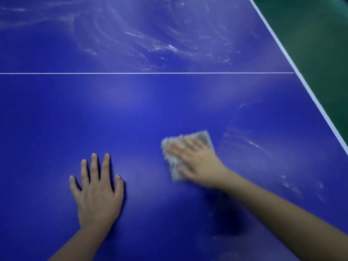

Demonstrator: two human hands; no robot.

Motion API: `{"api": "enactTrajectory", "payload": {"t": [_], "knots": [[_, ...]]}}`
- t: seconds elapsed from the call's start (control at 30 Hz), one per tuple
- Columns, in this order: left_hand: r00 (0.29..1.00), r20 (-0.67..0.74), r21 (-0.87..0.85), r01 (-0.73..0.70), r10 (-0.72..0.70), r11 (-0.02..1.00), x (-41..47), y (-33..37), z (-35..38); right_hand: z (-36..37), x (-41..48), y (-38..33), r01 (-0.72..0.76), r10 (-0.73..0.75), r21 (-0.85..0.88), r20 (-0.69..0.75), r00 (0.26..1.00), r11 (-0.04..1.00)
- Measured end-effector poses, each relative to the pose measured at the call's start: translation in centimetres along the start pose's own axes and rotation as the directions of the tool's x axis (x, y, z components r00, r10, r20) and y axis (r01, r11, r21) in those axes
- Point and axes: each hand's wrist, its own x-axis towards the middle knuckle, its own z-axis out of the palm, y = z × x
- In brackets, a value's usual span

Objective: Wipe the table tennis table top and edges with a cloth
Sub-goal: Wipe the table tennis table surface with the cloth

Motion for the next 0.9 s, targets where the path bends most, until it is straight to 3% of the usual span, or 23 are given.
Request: {"api": "enactTrajectory", "payload": {"t": [0.07,0.13,0.2,0.23,0.3,0.4,0.5,0.57,0.63,0.67,0.7,0.73,0.8,0.87,0.9], "knots": [[1.0,-0.002,-0.007,-0.001,0.001,1.0,0.1,-0.1,0.1,-1.3,1.5,5.8,-0.351,0.345,-0.038,-0.107,0.932,0.936],[1.0,-0.006,-0.024,-0.004,0.004,1.0,0.1,0.0,0.2,-2.4,1.4,12.7,-0.663,0.657,-0.024,-0.11,0.746,0.748],[1.0,-0.016,-0.037,-0.007,0.006,0.999,0.0,0.0,0.2,-3.0,0.0,16.2,-0.811,0.815,0.078,-0.046,0.578,0.579],[1.0,-0.019,-0.042,-0.004,0.003,0.999,-0.1,0.0,0.3,-2.7,-0.6,16.2,-0.831,0.837,0.102,-0.042,0.545,0.546],[1.0,-0.015,-0.05,-0.005,0.005,0.999,-0.2,0.0,0.3,-1.5,-2.1,12.5,-0.806,0.813,0.104,-0.092,0.575,0.582],[1.0,-0.021,-0.068,-0.002,0.001,0.998,0.3,-0.2,0.5,0.9,-5.9,1.9,-0.607,0.612,0.077,-0.108,0.784,0.791],[1.0,-0.02,-0.075,-0.005,0.004,0.997,0.1,-0.4,0.5,2.7,-12.3,-9.4,-0.289,0.29,0.028,-0.042,0.956,0.957],[1.0,-0.018,-0.08,-0.01,0.008,0.997,0.0,-0.3,0.4,3.6,-15.5,-13.5,-0.004,0.004,0.002,0.058,0.998,1.0],[1.0,-0.023,-0.088,-0.011,0.009,0.996,0.0,-0.3,0.3,3.3,-16.0,-12.4,0.189,-0.187,0.0,0.108,0.976,0.982],[1.0,-0.026,-0.094,-0.017,0.015,0.995,0.0,-0.3,0.3,2.9,-15.6,-11.0,0.184,-0.18,-0.042,0.089,0.98,0.982],[0.999,-0.029,-0.099,-0.025,0.022,0.995,0.0,-0.3,0.3,2.6,-14.9,-9.5,0.075,-0.073,-0.061,0.039,0.997,0.995],[0.999,-0.029,-0.107,-0.033,0.03,0.994,-0.1,-0.3,0.2,2.2,-14.0,-7.8,-0.132,0.131,-0.03,-0.019,0.991,0.991],[0.999,-0.023,-0.134,-0.04,0.037,0.99,-0.3,-0.4,0.0,1.5,-12.8,-5.0,-0.551,0.557,0.092,-0.064,0.828,0.829],[0.998,-0.017,-0.152,-0.056,0.054,0.987,-0.7,-0.5,-0.3,1.7,-12.2,-5.4,-0.709,0.733,0.217,-0.049,0.678,0.671],[0.997,-0.016,-0.158,-0.075,0.074,0.985,-1.1,-0.6,-0.5,2.0,-12.1,-6.7,-0.713,0.739,0.232,-0.041,0.672,0.661]]}}
